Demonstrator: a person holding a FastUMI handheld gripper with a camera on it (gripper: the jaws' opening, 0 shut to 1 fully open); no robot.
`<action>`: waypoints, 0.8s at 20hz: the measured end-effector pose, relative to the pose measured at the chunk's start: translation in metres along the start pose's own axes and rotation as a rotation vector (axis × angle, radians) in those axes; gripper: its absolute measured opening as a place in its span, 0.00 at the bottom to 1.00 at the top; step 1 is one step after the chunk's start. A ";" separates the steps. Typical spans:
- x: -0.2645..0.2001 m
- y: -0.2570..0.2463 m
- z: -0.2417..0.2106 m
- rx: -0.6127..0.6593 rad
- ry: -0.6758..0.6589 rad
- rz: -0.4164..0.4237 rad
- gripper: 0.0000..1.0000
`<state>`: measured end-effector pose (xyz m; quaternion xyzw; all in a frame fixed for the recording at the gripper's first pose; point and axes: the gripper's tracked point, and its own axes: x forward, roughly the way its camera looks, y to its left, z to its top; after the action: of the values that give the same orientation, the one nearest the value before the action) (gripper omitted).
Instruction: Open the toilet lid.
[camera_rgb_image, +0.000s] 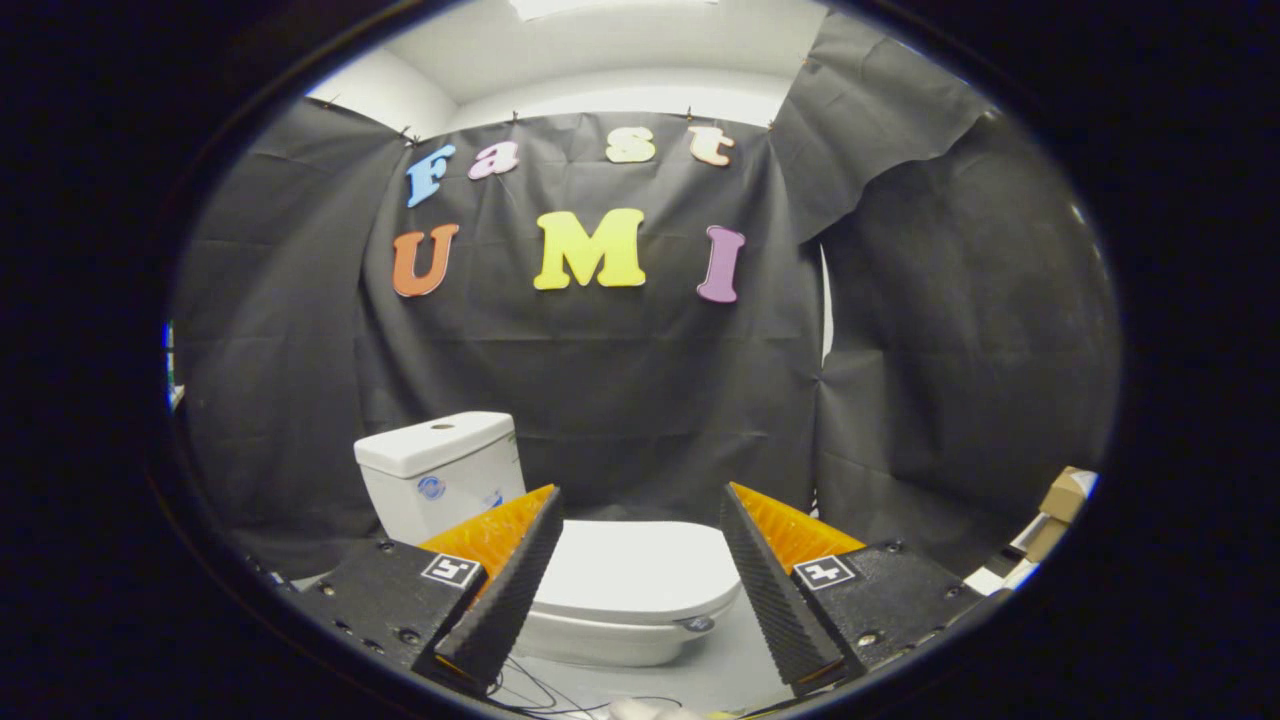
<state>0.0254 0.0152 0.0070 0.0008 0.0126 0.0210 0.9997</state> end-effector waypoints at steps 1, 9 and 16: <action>0.008 -0.001 0.002 0.000 0.000 0.005 0.99; 0.087 -0.047 -0.011 0.128 0.044 0.032 0.99; 0.137 -0.099 -0.090 0.333 0.183 0.053 0.97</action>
<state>0.1637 -0.0778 -0.0865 0.1648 0.1069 0.0449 0.9795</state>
